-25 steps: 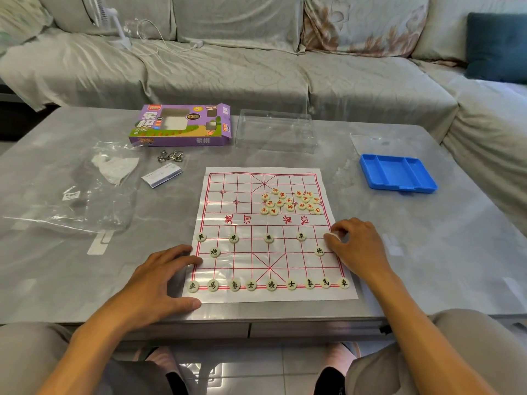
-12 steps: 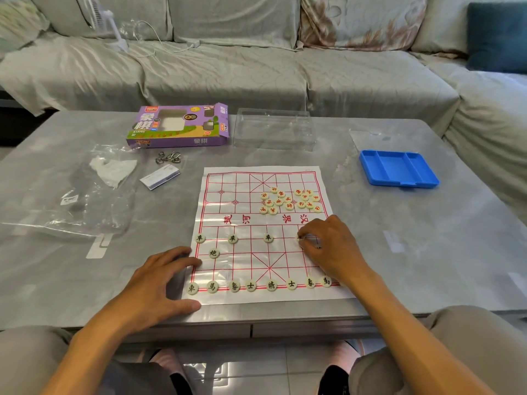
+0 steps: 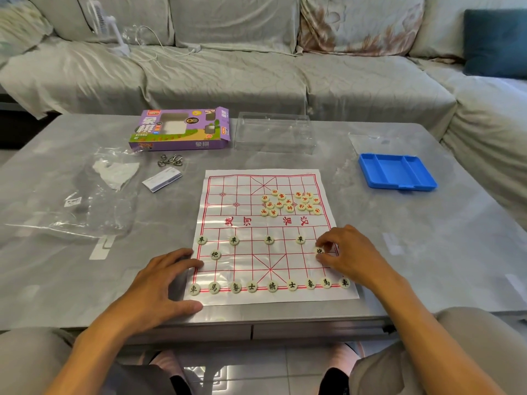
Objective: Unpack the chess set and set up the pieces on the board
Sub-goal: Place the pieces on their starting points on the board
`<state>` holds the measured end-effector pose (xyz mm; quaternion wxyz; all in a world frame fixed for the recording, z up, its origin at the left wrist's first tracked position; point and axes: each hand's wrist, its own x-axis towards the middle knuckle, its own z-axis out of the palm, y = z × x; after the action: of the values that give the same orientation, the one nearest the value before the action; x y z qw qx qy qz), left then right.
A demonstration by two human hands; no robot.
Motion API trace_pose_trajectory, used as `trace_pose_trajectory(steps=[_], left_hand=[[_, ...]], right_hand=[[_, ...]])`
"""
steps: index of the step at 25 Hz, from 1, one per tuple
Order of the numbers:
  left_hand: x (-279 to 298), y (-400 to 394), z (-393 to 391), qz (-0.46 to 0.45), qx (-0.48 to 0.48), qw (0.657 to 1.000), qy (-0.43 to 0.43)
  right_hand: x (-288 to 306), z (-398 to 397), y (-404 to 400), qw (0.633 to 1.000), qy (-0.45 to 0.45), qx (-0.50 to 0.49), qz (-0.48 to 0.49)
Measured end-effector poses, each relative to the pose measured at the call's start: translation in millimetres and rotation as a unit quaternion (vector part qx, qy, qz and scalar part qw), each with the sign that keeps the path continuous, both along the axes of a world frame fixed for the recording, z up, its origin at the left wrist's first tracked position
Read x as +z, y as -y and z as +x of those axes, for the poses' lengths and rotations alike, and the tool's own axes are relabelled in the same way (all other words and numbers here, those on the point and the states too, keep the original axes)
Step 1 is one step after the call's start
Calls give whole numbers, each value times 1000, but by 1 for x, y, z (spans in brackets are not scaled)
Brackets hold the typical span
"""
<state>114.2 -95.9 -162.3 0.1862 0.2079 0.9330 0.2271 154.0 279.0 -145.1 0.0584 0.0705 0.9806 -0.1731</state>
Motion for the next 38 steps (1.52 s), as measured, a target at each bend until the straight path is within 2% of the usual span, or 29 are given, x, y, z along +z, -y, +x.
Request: trace_pose_trajectory(steps=[3, 5, 8, 14, 19, 24, 27, 32, 38], left_hand=[[2, 1, 1, 3, -3, 1000, 2], [2, 1, 0, 9, -5, 1000, 1], [2, -2, 0, 0, -6, 1000, -4], [0, -2, 7, 10, -1, 1000, 3], [12, -7, 17, 79, 45, 996, 7], [51, -19, 13, 133, 51, 989, -38], [62, -19, -1, 123, 43, 991, -37], [66, -35, -49, 48, -8, 997, -53], [51, -68, -103, -46, -16, 994, -100]], right_hand=[[1, 3, -3, 1000, 2, -9, -29], [4, 5, -4, 998, -27, -23, -51], [9, 9, -9, 995, -73, -39, -54], [14, 31, -9, 993, -89, -37, -67], [26, 43, -3, 991, -102, -28, -84], [42, 46, -1, 992, -88, -22, -87], [57, 31, 9, 992, -87, -16, -86], [82, 2, 26, 992, -81, 14, -92], [71, -55, 4, 998, -37, 10, -54]])
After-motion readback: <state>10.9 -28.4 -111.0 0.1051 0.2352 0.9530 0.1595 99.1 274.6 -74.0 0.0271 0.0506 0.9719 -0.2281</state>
